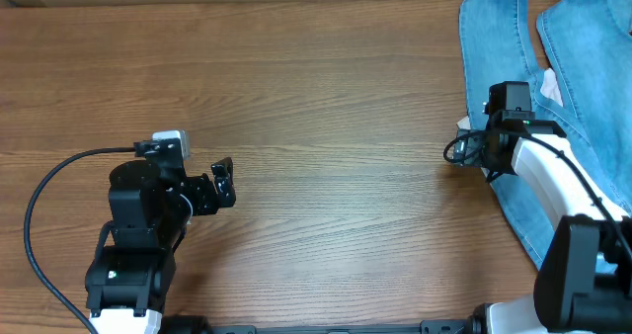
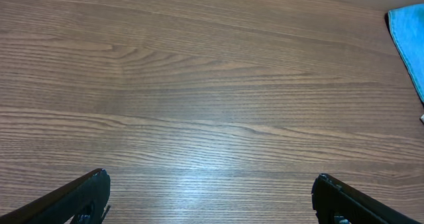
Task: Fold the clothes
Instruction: 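Reach the right gripper to the light-blue jeans on the right pile, then grasp the jeans with the right gripper and drag them leftward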
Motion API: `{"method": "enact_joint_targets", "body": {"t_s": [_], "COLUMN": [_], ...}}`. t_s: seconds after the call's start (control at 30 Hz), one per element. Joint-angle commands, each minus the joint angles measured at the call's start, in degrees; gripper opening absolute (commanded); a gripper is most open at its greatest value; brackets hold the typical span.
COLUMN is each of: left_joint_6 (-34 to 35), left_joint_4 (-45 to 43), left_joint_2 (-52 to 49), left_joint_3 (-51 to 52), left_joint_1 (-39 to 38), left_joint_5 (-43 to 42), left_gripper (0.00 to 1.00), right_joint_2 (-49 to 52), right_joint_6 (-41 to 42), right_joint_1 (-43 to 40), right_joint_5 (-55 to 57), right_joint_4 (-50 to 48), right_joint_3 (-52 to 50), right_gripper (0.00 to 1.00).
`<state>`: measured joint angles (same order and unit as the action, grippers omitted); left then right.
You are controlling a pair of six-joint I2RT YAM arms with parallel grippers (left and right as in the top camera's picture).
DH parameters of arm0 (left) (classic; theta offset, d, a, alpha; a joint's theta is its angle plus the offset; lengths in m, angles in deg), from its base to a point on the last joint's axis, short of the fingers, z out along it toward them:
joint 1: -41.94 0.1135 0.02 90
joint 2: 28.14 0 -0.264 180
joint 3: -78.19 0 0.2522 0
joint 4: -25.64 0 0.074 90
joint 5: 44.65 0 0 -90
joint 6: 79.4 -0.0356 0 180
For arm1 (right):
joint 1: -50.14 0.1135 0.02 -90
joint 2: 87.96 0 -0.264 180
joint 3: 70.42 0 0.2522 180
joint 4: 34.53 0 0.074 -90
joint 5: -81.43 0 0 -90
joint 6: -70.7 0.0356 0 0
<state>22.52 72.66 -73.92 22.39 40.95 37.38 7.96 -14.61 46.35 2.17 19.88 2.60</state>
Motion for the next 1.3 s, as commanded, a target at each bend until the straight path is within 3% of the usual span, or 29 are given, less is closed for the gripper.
{"method": "enact_joint_targets", "body": {"t_s": [0.0, 0.2, 0.4, 1.17, 1.27], "left_joint_6": [0.57, 0.57, 0.57, 0.57, 0.57], "left_joint_4": [-0.07, -0.07, -0.07, -0.09, -0.07], "left_joint_2": [0.04, 0.04, 0.04, 0.04, 0.04], "left_joint_3": [-1.42, -1.42, -1.42, -1.42, -1.42], "left_joint_1": [0.26, 0.26, 0.26, 0.26, 0.26], "left_joint_5": [-0.9, -0.9, -0.92, -0.92, -0.92], "left_gripper": [1.0, 1.0, 1.0, 1.0, 1.0], "right_joint_2": [1.95, 4.44, 6.1, 7.45, 7.52], "right_joint_6": [-0.15, -0.02, 0.24, 1.29, 1.29], "right_joint_1": [-0.48, -0.48, -0.48, -0.48, -0.48], "right_joint_5": [1.88, 2.8, 4.28, 6.6, 6.62], "right_joint_4": [-2.05, -4.66, -7.28, -10.49, -10.8], "right_joint_3": [1.16, 0.81, 0.81, 0.79, 0.81], "right_gripper": [0.85, 0.82, 0.62, 0.6, 0.53]}}
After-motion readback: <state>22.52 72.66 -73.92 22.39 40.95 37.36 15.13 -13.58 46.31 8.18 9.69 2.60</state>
